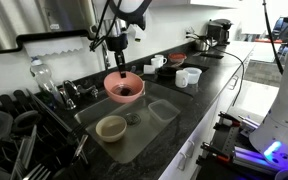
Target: Take the pink bowl out of the sink and put it in the dish rack
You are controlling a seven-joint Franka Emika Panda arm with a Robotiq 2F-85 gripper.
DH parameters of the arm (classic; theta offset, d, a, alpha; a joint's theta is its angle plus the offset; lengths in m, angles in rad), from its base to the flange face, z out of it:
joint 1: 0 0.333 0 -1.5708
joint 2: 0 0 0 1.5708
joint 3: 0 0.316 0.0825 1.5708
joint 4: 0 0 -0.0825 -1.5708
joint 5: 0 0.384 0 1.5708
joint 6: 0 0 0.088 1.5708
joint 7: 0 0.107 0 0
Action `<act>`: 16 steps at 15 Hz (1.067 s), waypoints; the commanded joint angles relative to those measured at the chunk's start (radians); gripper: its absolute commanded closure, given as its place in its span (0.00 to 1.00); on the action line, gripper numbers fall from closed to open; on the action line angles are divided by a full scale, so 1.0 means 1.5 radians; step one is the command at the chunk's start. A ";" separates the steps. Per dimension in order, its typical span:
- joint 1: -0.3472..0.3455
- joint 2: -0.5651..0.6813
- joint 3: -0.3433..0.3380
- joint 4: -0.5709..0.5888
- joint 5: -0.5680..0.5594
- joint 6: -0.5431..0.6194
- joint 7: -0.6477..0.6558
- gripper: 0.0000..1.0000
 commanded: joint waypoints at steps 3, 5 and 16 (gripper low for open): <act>-0.002 0.002 0.004 0.006 -0.001 -0.002 0.001 0.95; -0.002 0.002 0.004 0.006 -0.001 -0.002 0.001 0.95; 0.014 0.059 0.034 0.187 0.017 0.008 -0.083 0.99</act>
